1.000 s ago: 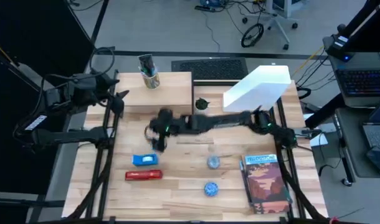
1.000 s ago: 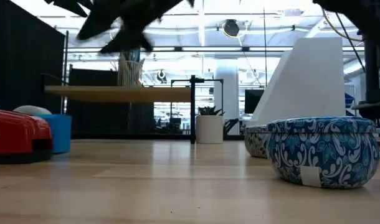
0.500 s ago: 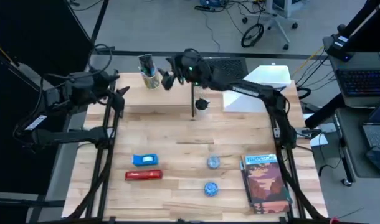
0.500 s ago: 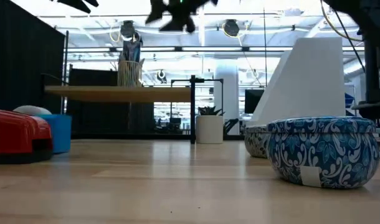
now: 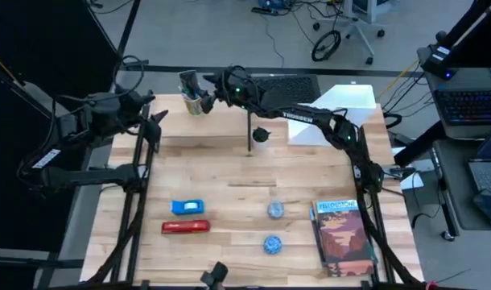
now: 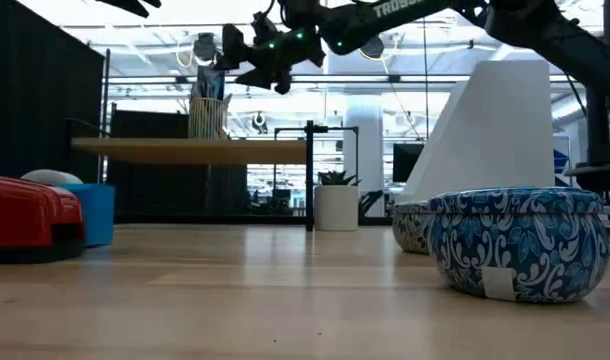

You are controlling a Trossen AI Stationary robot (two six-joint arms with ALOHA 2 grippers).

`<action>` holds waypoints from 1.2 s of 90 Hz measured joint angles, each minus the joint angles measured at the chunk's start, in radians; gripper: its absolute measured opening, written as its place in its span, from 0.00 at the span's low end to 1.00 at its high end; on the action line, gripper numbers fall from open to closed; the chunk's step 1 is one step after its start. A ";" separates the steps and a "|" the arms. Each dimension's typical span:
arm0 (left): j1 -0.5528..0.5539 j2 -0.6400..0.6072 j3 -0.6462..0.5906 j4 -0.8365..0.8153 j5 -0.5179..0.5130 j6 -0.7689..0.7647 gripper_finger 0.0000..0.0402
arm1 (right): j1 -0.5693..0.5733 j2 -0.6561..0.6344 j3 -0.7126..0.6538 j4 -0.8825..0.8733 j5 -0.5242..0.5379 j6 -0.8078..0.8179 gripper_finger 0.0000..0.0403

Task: Stock shelves
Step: Remove the blue pen from the gold pen holder

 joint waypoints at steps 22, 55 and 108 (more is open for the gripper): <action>0.000 0.000 0.000 0.005 0.000 0.003 0.70 | 0.007 0.015 0.000 0.036 0.000 0.000 0.59; 0.000 0.000 0.000 0.003 0.000 0.003 0.70 | 0.013 0.053 -0.001 0.096 0.000 0.013 0.39; 0.000 0.000 0.000 0.000 0.000 0.003 0.70 | 0.019 0.044 -0.001 0.051 -0.046 0.000 0.03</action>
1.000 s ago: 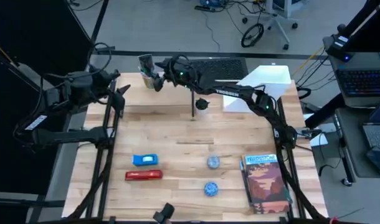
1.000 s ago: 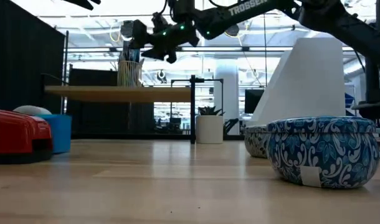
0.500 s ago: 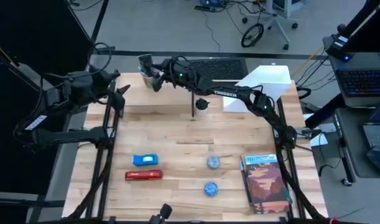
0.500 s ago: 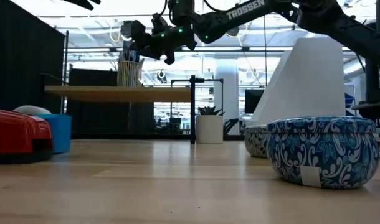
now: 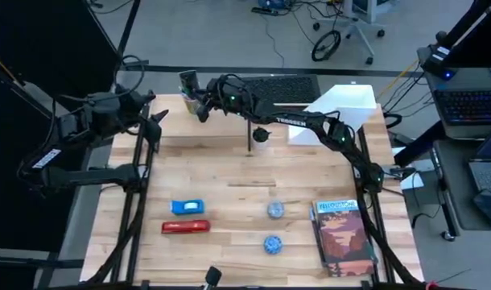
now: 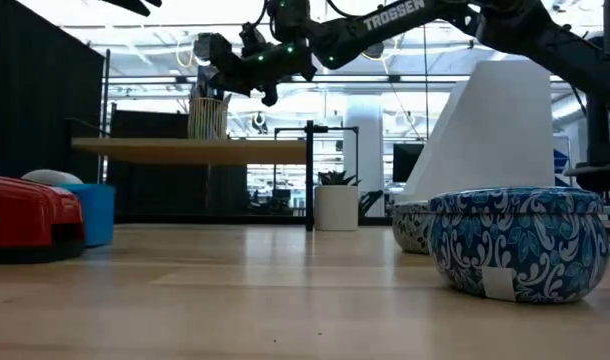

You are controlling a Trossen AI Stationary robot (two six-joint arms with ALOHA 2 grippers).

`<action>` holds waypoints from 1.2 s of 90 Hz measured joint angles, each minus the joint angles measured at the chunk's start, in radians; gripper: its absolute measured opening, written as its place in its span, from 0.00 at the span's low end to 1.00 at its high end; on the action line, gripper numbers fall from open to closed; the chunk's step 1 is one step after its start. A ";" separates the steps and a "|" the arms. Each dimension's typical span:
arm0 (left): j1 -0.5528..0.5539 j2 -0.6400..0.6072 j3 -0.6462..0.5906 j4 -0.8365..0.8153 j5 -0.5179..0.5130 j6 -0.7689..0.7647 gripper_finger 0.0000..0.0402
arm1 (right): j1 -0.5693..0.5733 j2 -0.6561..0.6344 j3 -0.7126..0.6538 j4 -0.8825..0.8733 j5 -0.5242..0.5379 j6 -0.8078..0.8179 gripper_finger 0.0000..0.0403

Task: Stock shelves
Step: Remove the blue pen from the gold pen holder

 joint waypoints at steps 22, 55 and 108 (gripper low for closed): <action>0.000 0.000 0.000 -0.001 0.000 0.002 0.70 | 0.000 -0.035 0.088 -0.067 0.001 -0.061 0.02; 0.000 0.000 0.000 -0.004 0.000 -0.001 0.70 | 0.017 -0.228 0.193 -0.475 -0.033 -0.131 0.02; 0.000 0.000 0.000 -0.004 0.000 0.000 0.70 | 0.173 -0.312 0.117 -1.183 -0.138 -0.186 0.02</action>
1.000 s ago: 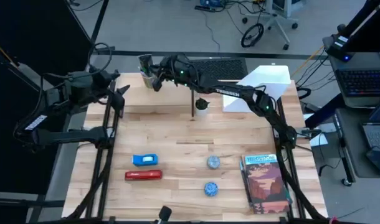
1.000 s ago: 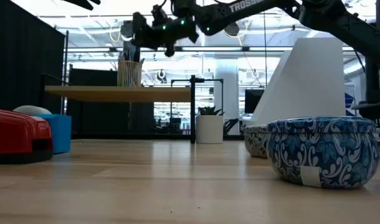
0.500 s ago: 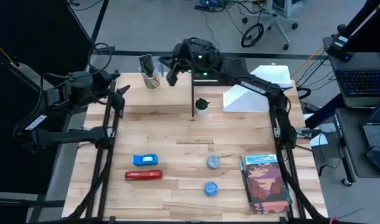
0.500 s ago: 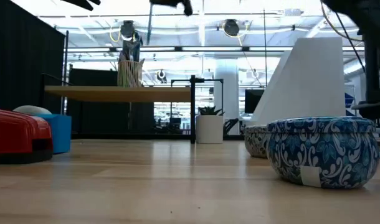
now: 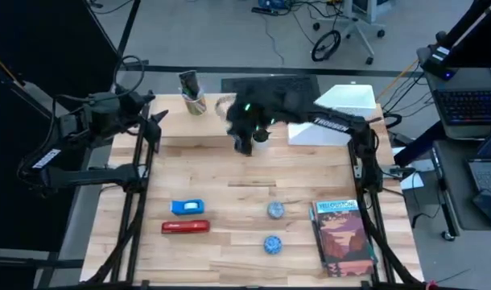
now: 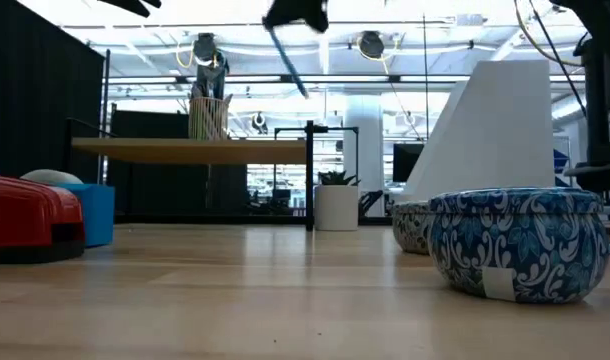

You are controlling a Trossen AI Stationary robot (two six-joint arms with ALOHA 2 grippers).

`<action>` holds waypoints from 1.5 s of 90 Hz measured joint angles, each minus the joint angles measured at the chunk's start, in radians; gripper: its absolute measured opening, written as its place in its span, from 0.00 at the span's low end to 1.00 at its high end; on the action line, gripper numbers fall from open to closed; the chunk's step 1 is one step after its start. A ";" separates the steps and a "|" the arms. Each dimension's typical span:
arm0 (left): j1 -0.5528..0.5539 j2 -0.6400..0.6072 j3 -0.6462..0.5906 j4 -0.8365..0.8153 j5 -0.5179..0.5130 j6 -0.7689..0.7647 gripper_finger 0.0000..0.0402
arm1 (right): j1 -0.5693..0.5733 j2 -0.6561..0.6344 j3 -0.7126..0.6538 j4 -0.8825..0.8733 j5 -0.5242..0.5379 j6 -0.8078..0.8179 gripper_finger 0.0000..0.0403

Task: Stock shelves
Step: Remove the blue pen from the gold pen holder, then remove the purple pen from the gold pen holder

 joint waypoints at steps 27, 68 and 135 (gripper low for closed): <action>0.000 0.000 -0.003 0.007 0.000 0.000 0.70 | 0.057 0.023 -0.424 0.313 0.037 -0.115 0.02; 0.000 0.005 -0.018 0.003 0.000 -0.003 0.70 | 0.085 0.022 -0.776 0.778 0.000 0.009 0.02; 0.000 0.005 -0.019 0.003 0.000 -0.002 0.70 | 0.056 0.032 -0.649 0.691 0.011 -0.046 0.53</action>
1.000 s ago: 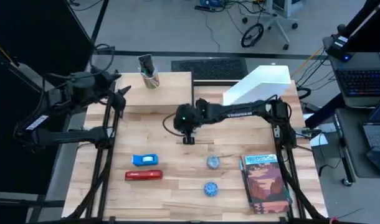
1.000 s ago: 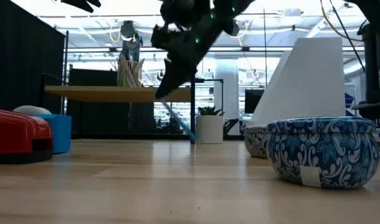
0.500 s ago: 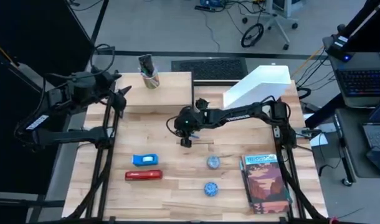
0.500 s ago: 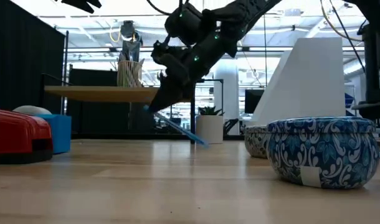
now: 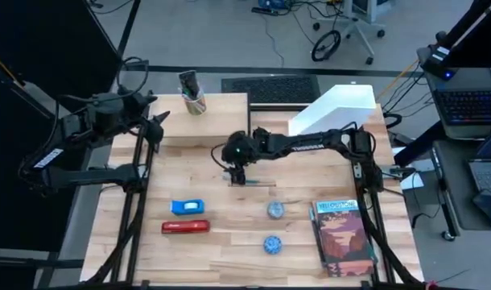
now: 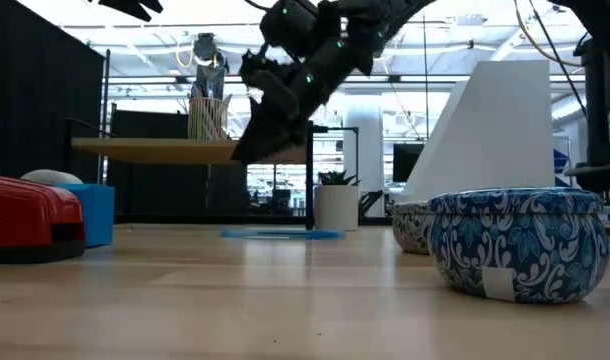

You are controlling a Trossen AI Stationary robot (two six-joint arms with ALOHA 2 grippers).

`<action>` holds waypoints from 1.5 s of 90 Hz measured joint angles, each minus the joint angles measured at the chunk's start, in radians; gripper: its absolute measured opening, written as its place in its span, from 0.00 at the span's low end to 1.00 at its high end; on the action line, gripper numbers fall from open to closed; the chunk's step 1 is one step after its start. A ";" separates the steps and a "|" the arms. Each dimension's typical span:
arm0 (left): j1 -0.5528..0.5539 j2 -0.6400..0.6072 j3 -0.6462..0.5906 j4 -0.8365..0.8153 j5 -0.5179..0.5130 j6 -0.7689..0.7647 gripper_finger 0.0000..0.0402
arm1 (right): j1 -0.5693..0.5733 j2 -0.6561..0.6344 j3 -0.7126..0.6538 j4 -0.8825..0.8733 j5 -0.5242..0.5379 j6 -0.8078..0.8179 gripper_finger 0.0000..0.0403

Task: Stock shelves
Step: Remove the purple pen from the gold pen holder

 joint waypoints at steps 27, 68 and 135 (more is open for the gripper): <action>0.000 0.000 0.000 0.000 0.000 0.006 0.70 | -0.092 -0.002 0.291 -0.041 0.079 -0.111 0.54; 0.000 0.003 0.000 0.000 0.000 0.006 0.70 | -0.284 0.075 0.367 0.517 0.079 0.317 0.52; 0.000 0.004 0.000 0.000 0.000 0.001 0.70 | -0.298 0.253 0.366 0.647 0.074 0.331 0.51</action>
